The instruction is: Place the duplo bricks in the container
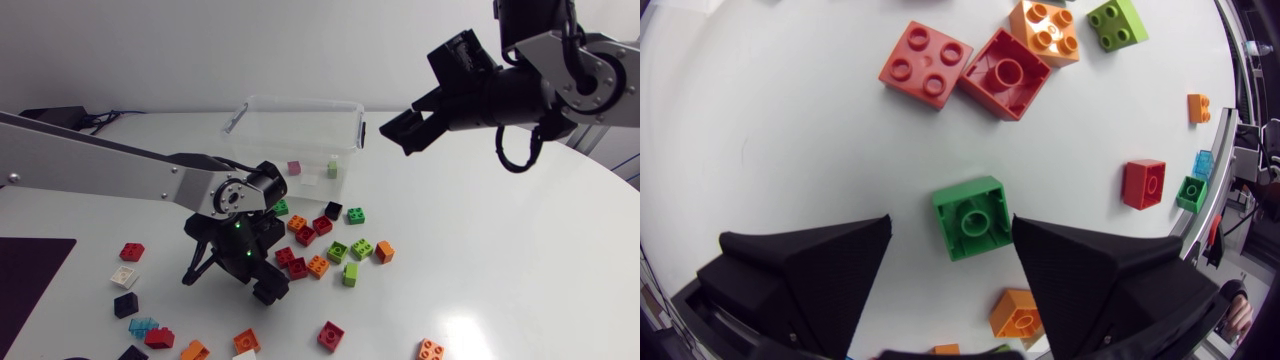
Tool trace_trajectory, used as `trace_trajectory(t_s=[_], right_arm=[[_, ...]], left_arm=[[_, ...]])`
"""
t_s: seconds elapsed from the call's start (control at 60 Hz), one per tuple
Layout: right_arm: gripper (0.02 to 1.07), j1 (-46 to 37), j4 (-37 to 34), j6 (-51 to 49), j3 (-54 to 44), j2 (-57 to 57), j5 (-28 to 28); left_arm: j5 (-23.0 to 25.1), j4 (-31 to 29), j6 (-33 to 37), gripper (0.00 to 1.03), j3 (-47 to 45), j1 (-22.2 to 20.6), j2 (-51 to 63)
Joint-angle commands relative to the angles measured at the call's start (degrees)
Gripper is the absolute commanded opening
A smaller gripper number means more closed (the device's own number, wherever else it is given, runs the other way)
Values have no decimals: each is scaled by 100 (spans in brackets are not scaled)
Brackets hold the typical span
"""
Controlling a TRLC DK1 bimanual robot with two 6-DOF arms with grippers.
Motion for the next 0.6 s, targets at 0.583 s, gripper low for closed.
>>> trace_trajectory(t_s=[0.583], right_arm=[[97, 129, -507, -232, -1788, -632, 284]], left_arm=[[-134, 123, -366, 19, -141, -107, -322]])
